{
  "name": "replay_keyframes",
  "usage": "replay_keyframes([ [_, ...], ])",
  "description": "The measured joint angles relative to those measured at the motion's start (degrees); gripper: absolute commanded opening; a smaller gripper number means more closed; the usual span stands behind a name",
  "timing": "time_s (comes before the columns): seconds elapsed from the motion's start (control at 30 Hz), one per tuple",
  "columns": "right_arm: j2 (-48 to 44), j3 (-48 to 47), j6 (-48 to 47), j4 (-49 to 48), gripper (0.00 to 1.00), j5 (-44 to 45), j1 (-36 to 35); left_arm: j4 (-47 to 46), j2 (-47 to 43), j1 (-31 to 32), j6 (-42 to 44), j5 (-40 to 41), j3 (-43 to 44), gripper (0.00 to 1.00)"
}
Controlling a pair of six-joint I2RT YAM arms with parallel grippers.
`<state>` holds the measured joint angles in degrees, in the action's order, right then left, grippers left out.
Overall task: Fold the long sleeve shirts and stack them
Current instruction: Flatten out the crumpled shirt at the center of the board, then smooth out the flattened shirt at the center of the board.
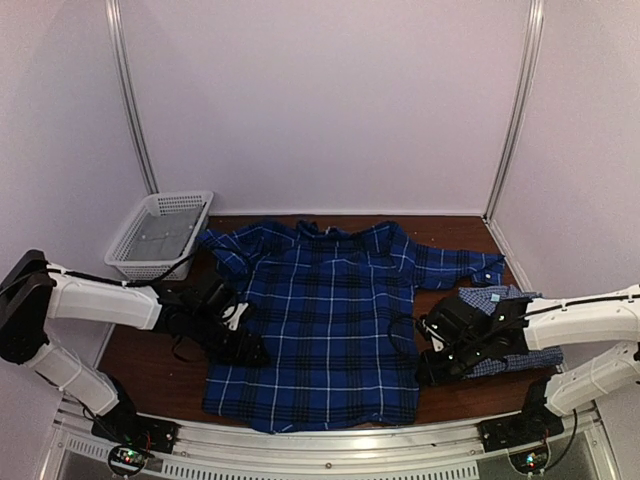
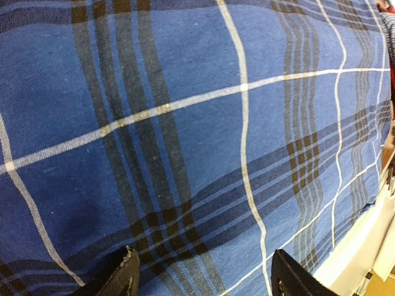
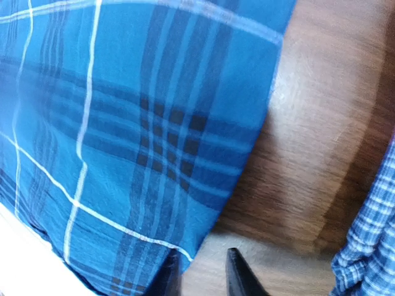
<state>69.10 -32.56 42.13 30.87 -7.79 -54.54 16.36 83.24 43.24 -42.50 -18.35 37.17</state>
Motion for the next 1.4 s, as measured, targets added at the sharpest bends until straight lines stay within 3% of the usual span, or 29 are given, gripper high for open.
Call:
replay_keyframes([
  [0.1,-0.52,-4.22,-1.68,3.13,0.52,0.48,0.48,3.45,-0.33,0.0,-0.04,0.15,1.05,0.75],
  [0.3,1.33,-16.52,-5.97,3.58,0.54,2.23,5.73,11.56,-0.31,0.0,0.02,0.92,5.14,0.75],
  [0.73,27.89,-38.77,-16.22,-11.41,0.3,0.15,16.83,9.99,8.26,0.0,1.44,2.64,17.22,0.75],
  [0.97,45.24,-53.27,-17.99,-17.99,0.26,-3.06,19.61,4.98,12.09,0.0,1.46,2.01,17.7,0.74],
  [1.4,67.25,-76.08,-13.49,-22.45,0.24,-11.56,22.16,-1.18,14.47,0.0,1.46,0.61,14.71,0.74],
])
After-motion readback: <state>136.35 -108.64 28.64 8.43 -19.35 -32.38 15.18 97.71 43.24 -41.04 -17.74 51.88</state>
